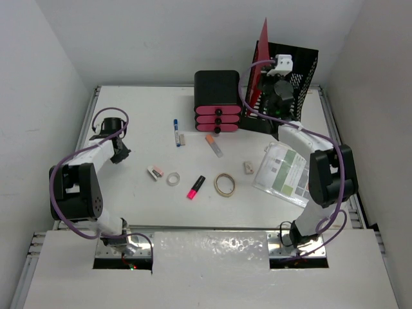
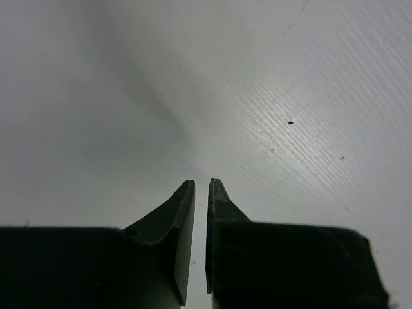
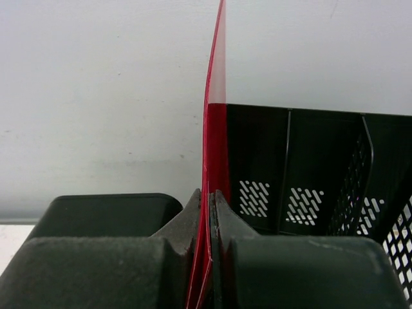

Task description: Organize the desk

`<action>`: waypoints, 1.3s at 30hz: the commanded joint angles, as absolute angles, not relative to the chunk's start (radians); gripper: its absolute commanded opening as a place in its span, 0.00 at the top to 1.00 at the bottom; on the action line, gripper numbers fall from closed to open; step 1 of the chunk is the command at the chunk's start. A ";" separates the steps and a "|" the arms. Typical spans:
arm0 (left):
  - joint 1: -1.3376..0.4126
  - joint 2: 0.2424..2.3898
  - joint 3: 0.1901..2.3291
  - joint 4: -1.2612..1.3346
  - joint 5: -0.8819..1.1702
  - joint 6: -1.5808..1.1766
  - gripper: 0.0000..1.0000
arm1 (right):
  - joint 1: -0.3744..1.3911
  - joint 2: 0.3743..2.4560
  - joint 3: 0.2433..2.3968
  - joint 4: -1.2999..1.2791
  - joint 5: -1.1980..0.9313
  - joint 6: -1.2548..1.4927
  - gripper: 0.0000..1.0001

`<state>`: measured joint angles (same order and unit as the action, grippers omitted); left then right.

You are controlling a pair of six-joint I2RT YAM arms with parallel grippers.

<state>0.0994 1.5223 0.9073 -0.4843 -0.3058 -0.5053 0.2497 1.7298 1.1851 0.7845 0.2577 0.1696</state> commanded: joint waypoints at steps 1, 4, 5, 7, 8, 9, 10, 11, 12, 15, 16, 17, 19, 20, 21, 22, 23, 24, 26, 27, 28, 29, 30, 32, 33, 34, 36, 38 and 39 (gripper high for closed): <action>0.094 1.508 0.910 -0.482 -0.321 -0.503 0.92 | 0.264 1.723 1.183 0.950 0.294 0.132 1.00; 0.092 1.509 0.908 -0.479 -0.321 -0.503 0.92 | 0.267 1.723 1.190 0.901 0.285 0.156 1.00; 0.091 1.511 0.908 -0.479 -0.322 -0.505 0.92 | 0.270 1.720 1.198 0.881 0.285 0.170 1.00; 0.092 1.512 0.905 -0.473 -0.318 -0.508 0.92 | 0.278 1.709 1.201 0.832 0.281 0.195 0.90; 0.092 1.514 0.905 -0.471 -0.316 -0.508 0.92 | 0.279 1.706 1.204 0.816 0.275 0.204 0.74; 0.092 1.517 0.904 -0.468 -0.316 -0.508 0.92 | 0.281 1.701 1.209 0.796 0.265 0.209 0.61; 0.092 1.519 0.904 -0.466 -0.313 -0.508 0.92 | 0.282 1.695 1.215 0.751 0.255 0.209 0.55; 0.092 1.519 0.904 -0.466 -0.313 -0.508 0.92 | 0.282 1.689 1.226 0.729 0.247 0.212 0.49; 0.092 1.520 0.904 -0.465 -0.313 -0.508 0.92 | 0.284 1.671 1.227 0.703 0.238 0.210 0.44; 0.092 1.519 0.900 -0.462 -0.311 -0.509 0.92 | 0.282 1.617 1.220 0.690 0.226 0.177 0.40; 0.092 1.519 0.900 -0.460 -0.310 -0.509 0.92 | 0.284 1.600 1.220 0.681 0.225 0.166 0.39; 0.092 1.519 0.902 -0.459 -0.310 -0.508 0.92 | 0.284 1.580 1.227 0.669 0.227 0.137 0.39; 0.092 1.517 0.900 -0.454 -0.305 -0.508 0.92 | 0.284 1.520 1.244 0.612 0.244 0.085 0.36; 0.094 1.516 0.902 -0.454 -0.305 -0.506 0.92 | 0.285 1.496 1.247 0.594 0.253 0.068 0.36; 0.092 1.513 0.902 -0.450 -0.301 -0.506 0.92 | 0.284 1.444 1.246 0.556 0.290 0.037 0.36; 0.092 1.511 0.902 -0.448 -0.299 -0.505 0.92 | 0.284 1.415 1.238 0.537 0.311 0.020 0.35; 0.092 1.508 0.903 -0.446 -0.298 -0.505 0.92 | 0.284 1.385 1.229 0.505 0.337 0.008 0.35; 0.092 1.502 0.902 -0.442 -0.287 -0.503 0.92 | 0.284 1.326 1.201 0.485 0.423 -0.029 0.34; 0.092 1.494 0.902 -0.434 -0.275 -0.499 0.92 | 0.284 1.266 1.158 0.421 0.550 -0.038 0.31; 0.092 1.491 0.899 -0.431 -0.255 -0.491 0.92 | 0.285 1.206 1.097 0.405 0.677 -0.046 0.31; 0.092 1.482 0.899 -0.430 -0.246 -0.489 0.92 | 0.284 1.177 1.059 0.388 0.736 -0.051 0.31; 0.091 1.477 0.894 -0.423 -0.221 -0.489 0.92 | 0.284 1.148 1.022 0.349 0.794 -0.046 0.31; 0.089 1.471 0.891 -0.419 -0.206 -0.482 0.92 | 0.284 1.119 0.943 0.328 0.912 -0.020 0.30; 0.078 1.454 0.879 -0.405 -0.163 -0.476 0.92 | 0.282 1.034 0.832 0.235 1.004 0.080 0.27; 0.065 1.445 0.876 -0.402 -0.155 -0.469 0.92 | 0.284 1.007 0.801 0.198 1.075 0.124 0.26; 0.054 1.439 0.874 -0.400 -0.150 -0.466 0.92 | 0.282 0.949 0.767 0.154 1.098 0.179 0.26; 0.026 1.431 0.868 -0.393 -0.129 -0.459 0.92 | 0.284 0.895 0.680 0.027 1.133 0.351 0.26; 0.012 1.428 0.861 -0.377 -0.089 -0.453 0.92 | 0.282 0.833 0.616 -0.156 1.231 0.572 0.26; 0.009 1.428 0.861 -0.370 -0.074 -0.443 0.92 | 0.284 0.819 0.601 -0.228 1.276 0.653 0.26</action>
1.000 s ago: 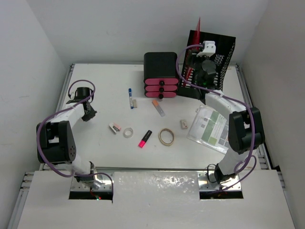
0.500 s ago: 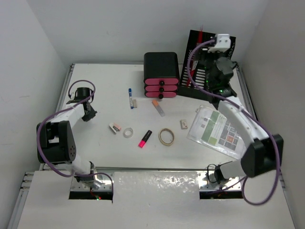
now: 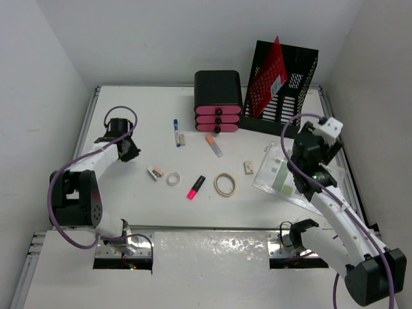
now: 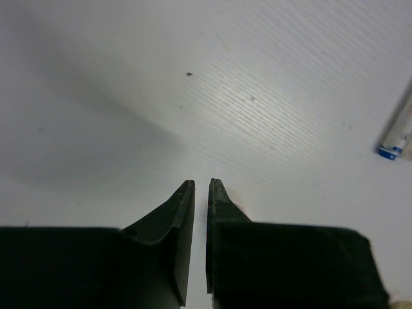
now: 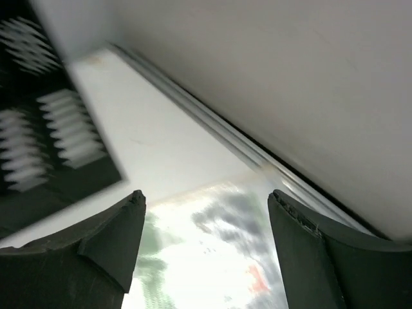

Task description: Organize the desk

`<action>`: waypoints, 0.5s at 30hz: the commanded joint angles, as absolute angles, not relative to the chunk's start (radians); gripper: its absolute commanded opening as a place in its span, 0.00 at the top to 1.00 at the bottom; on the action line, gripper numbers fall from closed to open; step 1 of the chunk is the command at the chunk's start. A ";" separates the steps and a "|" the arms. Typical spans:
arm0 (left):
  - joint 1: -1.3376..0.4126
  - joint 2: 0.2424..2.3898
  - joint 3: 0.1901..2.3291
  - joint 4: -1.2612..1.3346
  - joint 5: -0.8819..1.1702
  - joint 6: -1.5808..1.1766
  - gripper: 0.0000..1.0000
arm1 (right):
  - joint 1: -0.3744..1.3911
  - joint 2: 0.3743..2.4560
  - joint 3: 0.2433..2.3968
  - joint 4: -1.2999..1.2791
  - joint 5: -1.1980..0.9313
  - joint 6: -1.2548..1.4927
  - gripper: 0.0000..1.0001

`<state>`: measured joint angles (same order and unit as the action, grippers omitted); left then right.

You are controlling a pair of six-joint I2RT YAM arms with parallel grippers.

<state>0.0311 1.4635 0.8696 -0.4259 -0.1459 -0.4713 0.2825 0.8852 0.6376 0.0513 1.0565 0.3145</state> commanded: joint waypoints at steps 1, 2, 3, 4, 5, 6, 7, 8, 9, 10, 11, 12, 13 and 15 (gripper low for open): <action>-0.012 1.424 0.856 -0.365 -0.058 -0.439 0.92 | 0.284 0.795 0.589 -0.393 1.343 0.751 0.25; -0.024 1.420 0.857 -0.356 -0.032 -0.431 0.92 | 0.281 0.787 0.566 -0.460 1.360 0.896 0.25; -0.049 1.411 0.859 -0.354 -0.022 -0.420 0.92 | 0.278 0.781 0.558 -0.510 1.370 0.947 0.25; -0.063 1.407 0.864 -0.350 -0.008 -0.407 0.92 | 0.275 0.776 0.552 -0.608 1.373 1.001 0.26; -0.078 1.402 0.873 -0.351 0.030 -0.382 0.94 | 0.267 0.778 0.549 -0.659 1.368 1.091 0.26; -0.119 1.390 0.880 -0.353 0.044 -0.368 0.96 | 0.255 0.782 0.549 -0.708 1.367 1.144 0.26; -0.144 1.385 0.900 -0.354 0.061 -0.353 0.97 | 0.250 0.791 0.551 -0.807 1.365 1.196 0.26; -0.168 1.382 0.913 -0.354 0.101 -0.339 0.97 | 0.242 0.811 0.548 -0.852 1.358 1.294 0.26; -0.225 1.385 0.943 -0.357 0.150 -0.313 0.98 | 0.230 0.822 0.545 -0.932 1.348 1.340 0.25; -0.257 1.390 0.960 -0.359 0.150 -0.305 1.00 | 0.223 0.834 0.542 -0.960 1.333 1.386 0.25; -0.334 1.394 0.980 -0.359 0.159 -0.298 1.00 | 0.209 0.854 0.528 -0.978 1.298 1.443 0.25; -0.375 1.397 1.023 -0.356 0.163 -0.287 1.00 | 0.201 0.864 0.517 -0.983 1.275 1.456 0.25; -0.471 1.404 1.049 -0.356 0.135 -0.264 1.00 | 0.193 0.870 0.490 -0.973 1.252 1.460 0.25; -0.564 1.431 1.129 -0.342 0.092 -0.239 1.00 | 0.181 0.879 0.453 -0.877 1.168 1.421 0.25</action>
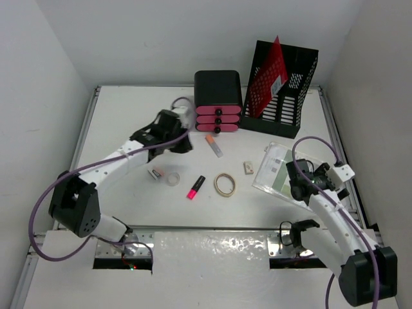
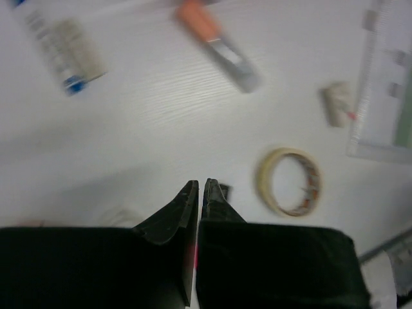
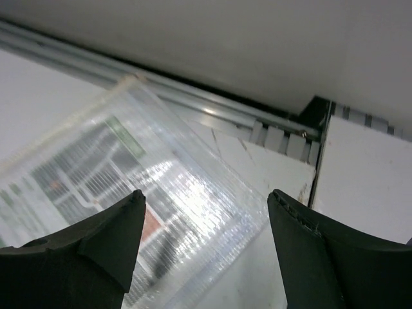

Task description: Organize the desk

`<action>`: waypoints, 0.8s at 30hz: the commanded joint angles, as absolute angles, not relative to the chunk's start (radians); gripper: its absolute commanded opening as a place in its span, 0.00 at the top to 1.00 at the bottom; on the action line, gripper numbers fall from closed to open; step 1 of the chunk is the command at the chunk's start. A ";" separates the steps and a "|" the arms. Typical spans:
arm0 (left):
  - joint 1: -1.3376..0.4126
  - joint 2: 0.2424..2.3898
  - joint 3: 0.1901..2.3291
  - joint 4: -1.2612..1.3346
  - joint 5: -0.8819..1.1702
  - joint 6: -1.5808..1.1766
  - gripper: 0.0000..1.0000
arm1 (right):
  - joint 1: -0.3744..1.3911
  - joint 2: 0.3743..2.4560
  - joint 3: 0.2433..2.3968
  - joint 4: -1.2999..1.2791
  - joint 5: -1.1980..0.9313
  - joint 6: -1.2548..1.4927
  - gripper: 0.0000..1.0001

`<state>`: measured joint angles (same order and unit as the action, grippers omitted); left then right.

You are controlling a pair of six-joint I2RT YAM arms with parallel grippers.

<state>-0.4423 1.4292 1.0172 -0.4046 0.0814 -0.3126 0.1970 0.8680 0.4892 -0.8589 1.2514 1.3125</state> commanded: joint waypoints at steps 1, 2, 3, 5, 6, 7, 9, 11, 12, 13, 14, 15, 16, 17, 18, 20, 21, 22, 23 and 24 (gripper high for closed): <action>-0.639 1.466 1.152 -0.334 0.087 -0.215 1.00 | 0.173 0.880 0.415 -0.839 1.139 1.375 0.25; -0.670 1.486 1.192 -0.327 0.086 -0.207 1.00 | 0.170 0.884 0.396 -0.800 1.091 1.355 0.25; -0.695 1.512 1.213 -0.310 0.090 -0.201 1.00 | 0.166 0.888 0.379 -0.734 1.074 1.336 0.25; -0.742 1.600 1.279 -0.308 0.136 -0.175 1.00 | 0.152 0.911 0.356 -0.709 1.057 1.327 0.24; -0.768 1.633 1.307 -0.322 0.144 -0.163 1.00 | 0.144 0.920 0.354 -0.704 1.055 1.325 0.23; -0.781 1.694 1.333 -0.336 0.147 -0.152 1.00 | 0.129 0.929 0.354 -0.704 1.055 1.321 0.22; -0.819 1.774 1.420 -0.360 0.117 -0.134 1.00 | 0.104 0.951 0.348 -0.684 1.049 1.296 0.21; -0.842 1.816 1.498 -0.371 0.104 -0.123 1.00 | 0.084 0.960 0.336 -0.663 1.031 1.292 0.21; -0.851 1.833 1.514 -0.356 0.077 -0.123 1.00 | 0.074 0.968 0.327 -0.635 1.005 1.290 0.21; -0.865 1.854 1.529 -0.341 0.074 -0.126 1.00 | 0.057 0.969 0.307 -0.623 0.990 1.286 0.21; -0.870 1.862 1.531 -0.322 0.074 -0.130 1.00 | 0.048 0.973 0.299 -0.612 0.976 1.289 0.21; -0.873 1.867 1.531 -0.281 0.066 -0.138 1.00 | 0.037 0.971 0.298 -0.609 0.956 1.289 0.20; -0.877 1.877 1.528 -0.258 0.064 -0.155 1.00 | 0.028 0.968 0.295 -0.606 0.956 1.275 0.20; -0.880 1.885 1.525 -0.223 0.061 -0.161 1.00 | 0.025 0.965 0.295 -0.603 0.959 1.264 0.20; -0.887 1.894 1.525 -0.212 0.060 -0.166 1.00 | 0.022 0.962 0.296 -0.604 0.965 1.250 0.19; -0.894 1.916 1.534 -0.190 0.070 -0.175 1.00 | 0.005 0.959 0.301 -0.607 0.942 1.236 0.19; -0.899 1.922 1.535 -0.184 0.081 -0.176 1.00 | -0.027 0.959 0.304 -0.607 0.916 1.221 0.19; -0.908 1.928 1.536 -0.181 0.084 -0.181 1.00 | -0.050 0.963 0.304 -0.604 0.861 1.215 0.19; -0.913 1.931 1.536 -0.179 0.097 -0.184 1.00 | -0.057 0.968 0.298 -0.595 0.836 1.210 0.18; -0.919 1.934 1.534 -0.179 0.098 -0.190 1.00 | -0.061 0.972 0.295 -0.588 0.815 1.210 0.18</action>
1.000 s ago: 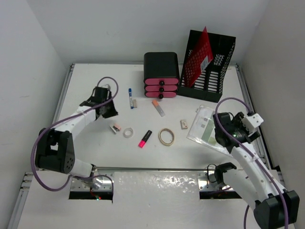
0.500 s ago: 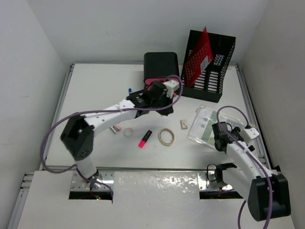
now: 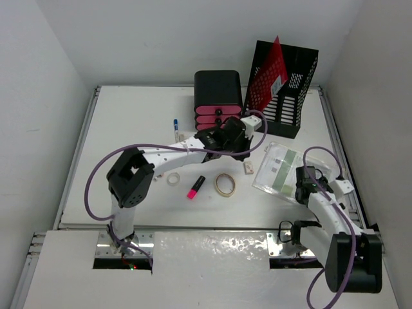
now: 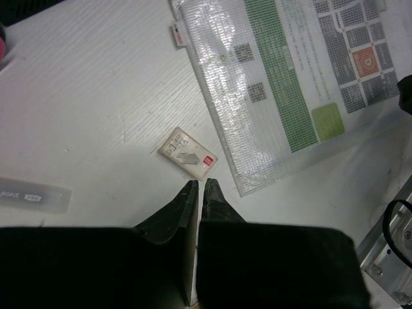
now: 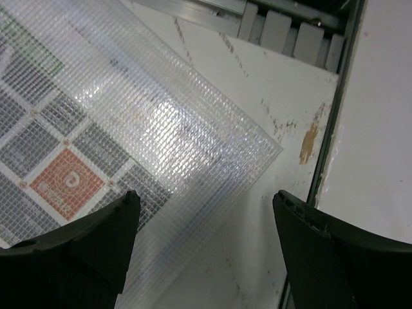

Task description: Organize the desk

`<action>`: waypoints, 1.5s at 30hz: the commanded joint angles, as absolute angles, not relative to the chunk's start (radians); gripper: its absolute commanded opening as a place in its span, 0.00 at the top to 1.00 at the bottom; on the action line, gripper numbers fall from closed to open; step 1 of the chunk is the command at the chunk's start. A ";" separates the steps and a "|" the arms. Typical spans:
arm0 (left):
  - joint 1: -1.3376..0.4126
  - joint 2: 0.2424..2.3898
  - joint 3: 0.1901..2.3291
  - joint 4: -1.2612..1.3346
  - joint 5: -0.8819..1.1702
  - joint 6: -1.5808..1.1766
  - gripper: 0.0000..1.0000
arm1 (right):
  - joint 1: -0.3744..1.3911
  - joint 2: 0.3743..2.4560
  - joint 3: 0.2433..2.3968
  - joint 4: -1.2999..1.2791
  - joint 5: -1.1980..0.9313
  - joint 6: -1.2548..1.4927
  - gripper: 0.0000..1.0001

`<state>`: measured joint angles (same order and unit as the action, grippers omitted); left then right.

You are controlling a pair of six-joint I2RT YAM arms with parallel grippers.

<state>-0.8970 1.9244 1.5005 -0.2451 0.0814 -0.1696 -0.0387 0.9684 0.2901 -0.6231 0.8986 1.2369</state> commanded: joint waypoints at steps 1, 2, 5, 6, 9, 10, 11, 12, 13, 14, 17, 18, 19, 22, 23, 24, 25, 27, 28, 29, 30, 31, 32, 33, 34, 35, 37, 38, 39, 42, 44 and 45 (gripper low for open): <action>-0.920 1.936 1.528 -0.181 0.100 -0.193 1.00 | -0.064 0.988 0.291 -0.574 0.774 1.213 0.18; -0.923 1.936 1.523 -0.183 0.100 -0.195 1.00 | -0.064 0.997 0.288 -0.568 0.755 1.226 0.17; -0.925 1.931 1.502 -0.193 0.074 -0.193 1.00 | -0.064 1.026 0.267 -0.523 0.683 1.267 0.16; -0.927 1.927 1.496 -0.199 0.066 -0.190 1.00 | -0.064 1.028 0.253 -0.497 0.660 1.275 0.16; -0.925 1.913 1.483 -0.224 0.034 -0.181 1.00 | -0.064 1.031 0.189 -0.379 0.582 1.315 0.17; -0.927 1.908 1.479 -0.233 0.025 -0.178 1.00 | -0.064 1.035 0.178 -0.341 0.571 1.319 0.18; -0.927 1.901 1.473 -0.235 0.011 -0.173 1.00 | -0.064 1.051 0.167 -0.333 0.557 1.327 0.19; -0.927 1.896 1.465 -0.239 0.005 -0.170 1.00 | -0.064 1.058 0.163 -0.321 0.554 1.324 0.20; -0.927 1.893 1.462 -0.248 0.005 -0.167 1.00 | -0.064 1.066 0.160 -0.308 0.552 1.324 0.24; -0.927 1.887 1.459 -0.253 -0.023 -0.166 1.00 | -0.064 1.075 0.147 -0.299 0.548 1.322 0.28; -0.927 1.875 1.444 -0.261 -0.040 -0.163 1.00 | -0.064 1.065 0.109 -0.246 0.532 1.325 0.59; -0.925 1.871 1.433 -0.261 -0.043 -0.161 1.00 | -0.064 1.060 0.104 -0.239 0.532 1.324 0.68; -0.925 1.870 1.428 -0.262 -0.048 -0.161 1.00 | -0.064 1.054 0.103 -0.244 0.535 1.319 0.79; -0.927 1.861 1.417 -0.268 -0.067 -0.158 1.00 | -0.064 0.990 0.107 -0.271 0.564 1.280 1.00; -0.925 1.858 1.417 -0.270 -0.072 -0.155 1.00 | -0.064 0.961 0.107 -0.282 0.571 1.270 1.00; -0.925 1.855 1.419 -0.275 -0.077 -0.153 1.00 | -0.066 0.884 0.112 -0.320 0.593 1.266 1.00; -0.925 1.845 1.420 -0.284 -0.081 -0.149 1.00 | -0.064 0.840 0.127 -0.349 0.609 1.246 1.00; -0.925 1.835 1.433 -0.304 -0.089 -0.144 1.00 | -0.063 0.690 0.156 -0.462 0.658 1.232 1.00; -0.925 1.816 1.436 -0.308 -0.097 -0.141 1.00 | -0.063 0.636 0.194 -0.501 0.675 1.200 1.00; -0.923 1.807 1.439 -0.310 -0.100 -0.141 1.00 | -0.063 0.583 0.216 -0.532 0.693 1.181 1.00; -0.923 1.798 1.443 -0.313 -0.103 -0.140 1.00 | -0.061 0.495 0.241 -0.588 0.713 1.161 1.00; -0.922 1.778 1.445 -0.313 -0.107 -0.140 1.00 | -0.063 0.461 0.296 -0.612 0.748 1.122 1.00; -0.922 1.770 1.448 -0.313 -0.109 -0.140 1.00 | -0.061 0.434 0.325 -0.632 0.761 1.097 1.00; -0.923 1.763 1.450 -0.310 -0.109 -0.140 1.00 | -0.061 0.414 0.357 -0.668 0.775 1.074 1.00; -0.922 1.755 1.451 -0.308 -0.109 -0.141 1.00 | -0.061 0.397 0.415 -0.681 0.790 1.027 1.00; -0.922 1.753 1.460 -0.308 -0.109 -0.143 1.00 | -0.061 0.394 0.440 -0.681 0.790 0.996 1.00; -0.917 1.759 1.476 -0.317 -0.100 -0.147 1.00 | -0.063 0.406 0.507 -0.667 0.769 0.909 1.00; -0.917 1.761 1.488 -0.324 -0.098 -0.152 1.00 | -0.061 0.414 0.526 -0.655 0.759 0.888 1.00; -0.917 1.763 1.493 -0.322 -0.098 -0.153 1.00 | -0.063 0.420 0.560 -0.646 0.753 0.870 1.00; -0.917 1.766 1.500 -0.325 -0.094 -0.166 1.00 | -0.063 0.439 0.607 -0.575 0.704 0.767 1.00; -0.916 1.766 1.506 -0.330 -0.094 -0.170 1.00 | -0.061 0.459 0.632 -0.519 0.660 0.717 1.00; -0.916 1.760 1.505 -0.330 -0.098 -0.173 1.00 | -0.061 0.469 0.664 -0.505 0.646 0.680 1.00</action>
<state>-0.9211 1.7927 1.4666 -0.3367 -0.0933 -0.1619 -0.0677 0.4408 0.5850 -0.6060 0.6994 0.8249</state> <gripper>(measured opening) 0.002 0.003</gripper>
